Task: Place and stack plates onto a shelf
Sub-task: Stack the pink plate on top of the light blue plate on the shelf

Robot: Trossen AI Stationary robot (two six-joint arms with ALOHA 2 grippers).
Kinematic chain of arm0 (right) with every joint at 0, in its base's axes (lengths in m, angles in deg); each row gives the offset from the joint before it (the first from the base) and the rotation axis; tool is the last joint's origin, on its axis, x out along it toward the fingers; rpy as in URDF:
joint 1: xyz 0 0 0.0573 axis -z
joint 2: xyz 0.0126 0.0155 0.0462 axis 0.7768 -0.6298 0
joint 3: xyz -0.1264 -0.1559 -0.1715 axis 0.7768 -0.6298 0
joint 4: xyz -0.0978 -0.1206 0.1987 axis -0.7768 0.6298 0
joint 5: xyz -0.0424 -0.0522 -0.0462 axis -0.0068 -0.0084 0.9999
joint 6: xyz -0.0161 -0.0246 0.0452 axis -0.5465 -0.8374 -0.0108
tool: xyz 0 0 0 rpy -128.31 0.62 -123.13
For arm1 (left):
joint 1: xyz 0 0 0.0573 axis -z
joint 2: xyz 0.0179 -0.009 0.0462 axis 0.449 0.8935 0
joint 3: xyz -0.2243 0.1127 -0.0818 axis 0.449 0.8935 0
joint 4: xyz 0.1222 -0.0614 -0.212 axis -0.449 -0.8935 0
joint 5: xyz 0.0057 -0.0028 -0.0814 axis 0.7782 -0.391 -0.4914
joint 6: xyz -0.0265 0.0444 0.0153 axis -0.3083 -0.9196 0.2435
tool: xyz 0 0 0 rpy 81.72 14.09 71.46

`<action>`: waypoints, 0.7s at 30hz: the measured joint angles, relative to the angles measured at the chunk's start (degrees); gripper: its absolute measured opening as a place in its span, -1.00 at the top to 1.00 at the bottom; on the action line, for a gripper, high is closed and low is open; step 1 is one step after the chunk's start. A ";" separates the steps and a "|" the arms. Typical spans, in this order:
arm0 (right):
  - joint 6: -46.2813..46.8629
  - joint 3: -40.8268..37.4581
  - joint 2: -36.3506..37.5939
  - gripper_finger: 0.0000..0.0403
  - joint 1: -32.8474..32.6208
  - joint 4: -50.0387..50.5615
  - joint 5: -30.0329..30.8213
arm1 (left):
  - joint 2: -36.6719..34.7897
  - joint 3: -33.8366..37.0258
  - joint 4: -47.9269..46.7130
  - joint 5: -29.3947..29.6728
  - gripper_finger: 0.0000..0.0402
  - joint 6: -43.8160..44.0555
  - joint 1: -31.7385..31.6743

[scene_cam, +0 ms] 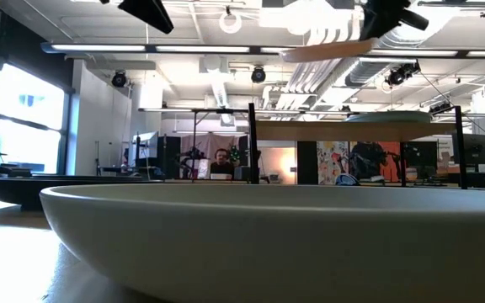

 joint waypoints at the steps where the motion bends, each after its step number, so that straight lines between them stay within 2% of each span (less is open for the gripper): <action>1: -0.48 0.00 0.20 1.00 1.28 0.74 0.00 | 0.02 0.00 -0.12 -0.02 0.45 -0.39 -0.57; 10: -0.95 0.00 0.40 1.00 12.00 6.25 -0.14 | -0.26 0.00 0.06 0.74 0.45 -0.29 -6.49; 21: -6.11 -0.04 1.53 1.00 19.65 6.30 -5.94 | -0.24 0.00 0.09 0.67 0.45 -0.22 -12.96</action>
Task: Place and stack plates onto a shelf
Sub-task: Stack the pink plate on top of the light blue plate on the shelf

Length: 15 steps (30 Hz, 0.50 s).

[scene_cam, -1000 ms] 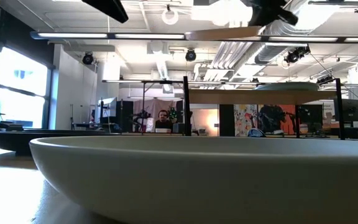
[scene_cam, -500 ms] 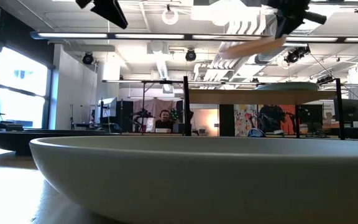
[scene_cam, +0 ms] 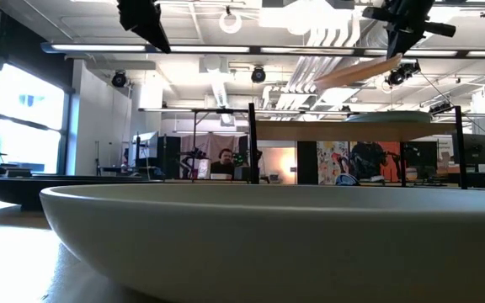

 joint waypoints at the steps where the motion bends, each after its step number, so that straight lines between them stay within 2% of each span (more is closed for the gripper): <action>1: -0.17 0.00 0.35 1.00 -0.02 0.31 0.00 | 0.00 0.00 0.00 -0.01 0.45 0.01 -0.50; 8: 1.62 -0.70 5.55 1.00 -0.11 3.06 1.33 | 0.00 0.00 0.02 -0.75 0.45 0.04 -3.75; 15: 9.34 -15.00 17.19 1.00 -2.11 -5.33 1.00 | 0.00 0.00 0.04 -1.98 0.45 0.03 -6.34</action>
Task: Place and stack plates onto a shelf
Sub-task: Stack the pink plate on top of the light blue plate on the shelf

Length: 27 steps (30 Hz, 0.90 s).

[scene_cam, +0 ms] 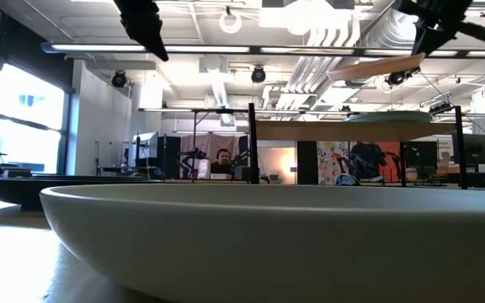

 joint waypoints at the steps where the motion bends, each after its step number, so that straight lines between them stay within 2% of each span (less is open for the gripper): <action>1: 0.93 -1.97 1.67 1.00 -0.21 -1.84 -0.17 | 0.00 0.00 0.00 -0.02 0.45 0.00 -0.27; 5: 3.72 -7.31 6.43 1.00 -0.05 -8.09 -0.55 | 0.00 0.00 0.01 -0.02 0.45 0.01 -1.17; 9: 8.32 -10.07 7.63 1.00 -0.05 -8.96 0.45 | 0.00 0.00 0.02 -0.02 0.45 0.00 -2.02; 19: 14.93 -11.84 2.84 1.00 -0.06 -10.78 1.71 | 0.02 0.00 0.09 0.00 0.45 0.02 -3.68; 27: 17.35 -11.84 0.71 1.00 2.30 -7.17 6.06 | 0.02 0.00 0.02 -0.02 0.45 1.56 -3.66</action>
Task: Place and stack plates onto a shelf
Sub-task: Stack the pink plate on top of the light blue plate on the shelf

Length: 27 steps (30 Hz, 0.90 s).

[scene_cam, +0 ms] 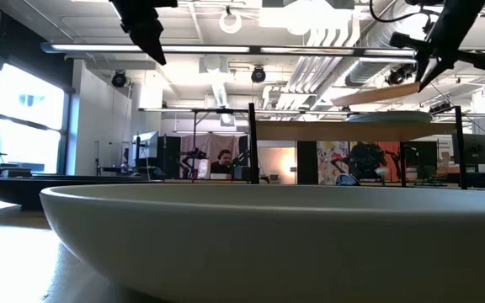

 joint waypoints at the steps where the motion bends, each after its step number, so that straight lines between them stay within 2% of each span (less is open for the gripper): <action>1: -0.08 0.00 0.09 1.00 0.73 0.26 0.00 | 0.00 0.00 -0.02 0.00 0.45 -0.02 0.00; 12: -2.01 -0.89 -0.09 1.00 7.56 1.52 -1.34 | 0.00 0.00 -0.02 0.00 0.46 -0.04 0.00; 17: -1.98 -2.67 -0.08 1.00 7.87 -0.10 -3.19 | 0.02 0.00 -0.03 0.00 0.46 -0.07 0.02; 27: -0.96 -3.15 -0.09 1.00 7.86 -1.68 -3.15 | 0.02 0.00 -0.02 0.02 0.47 -0.08 0.02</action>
